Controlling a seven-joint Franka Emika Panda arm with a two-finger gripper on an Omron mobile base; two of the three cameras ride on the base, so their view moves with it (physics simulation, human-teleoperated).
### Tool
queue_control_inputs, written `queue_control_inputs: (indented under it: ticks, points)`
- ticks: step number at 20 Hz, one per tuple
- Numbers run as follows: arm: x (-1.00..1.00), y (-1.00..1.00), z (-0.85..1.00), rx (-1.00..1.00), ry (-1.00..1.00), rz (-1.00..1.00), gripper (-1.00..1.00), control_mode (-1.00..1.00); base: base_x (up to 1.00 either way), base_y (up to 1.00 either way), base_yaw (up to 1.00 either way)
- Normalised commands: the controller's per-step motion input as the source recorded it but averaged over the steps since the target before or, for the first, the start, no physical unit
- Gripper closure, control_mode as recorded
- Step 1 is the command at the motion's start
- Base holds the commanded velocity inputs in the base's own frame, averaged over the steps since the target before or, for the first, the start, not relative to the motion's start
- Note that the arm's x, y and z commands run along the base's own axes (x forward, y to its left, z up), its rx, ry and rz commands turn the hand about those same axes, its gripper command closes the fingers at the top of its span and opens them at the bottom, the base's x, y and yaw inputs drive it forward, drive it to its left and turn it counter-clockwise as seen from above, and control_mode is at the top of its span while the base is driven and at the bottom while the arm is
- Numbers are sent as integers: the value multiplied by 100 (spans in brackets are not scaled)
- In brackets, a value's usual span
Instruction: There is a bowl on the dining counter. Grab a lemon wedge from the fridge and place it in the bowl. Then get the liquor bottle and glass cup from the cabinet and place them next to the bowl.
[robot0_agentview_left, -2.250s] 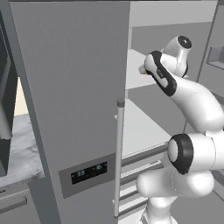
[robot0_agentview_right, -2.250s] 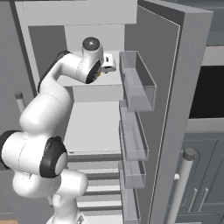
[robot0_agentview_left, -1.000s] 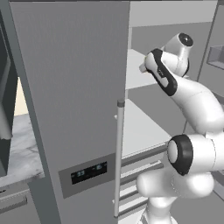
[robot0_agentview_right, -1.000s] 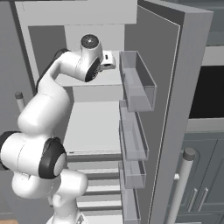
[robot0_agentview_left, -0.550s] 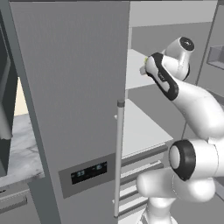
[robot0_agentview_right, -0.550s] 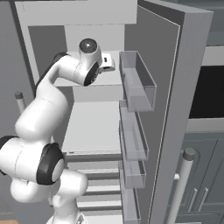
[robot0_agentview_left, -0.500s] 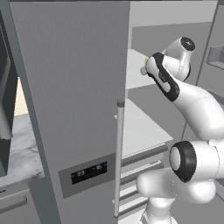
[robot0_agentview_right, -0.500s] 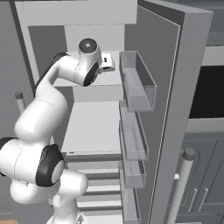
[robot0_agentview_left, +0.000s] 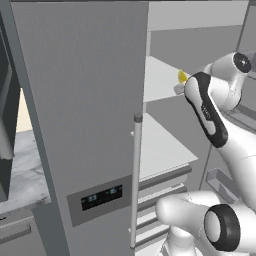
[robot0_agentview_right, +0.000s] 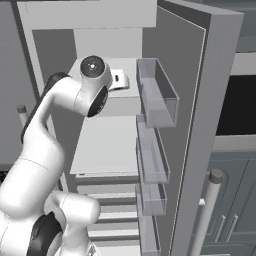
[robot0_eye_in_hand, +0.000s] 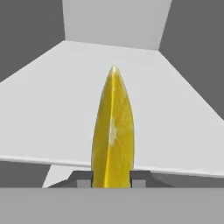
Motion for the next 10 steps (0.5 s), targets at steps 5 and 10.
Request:
queue_control_inputs:
  ticks: [5,10]
  points:
    - [-100,-16,22,0,-2,0,100,-100,0,0,0]
    - [-100,-20,31,0,0,0,100,-100,0,0,0]
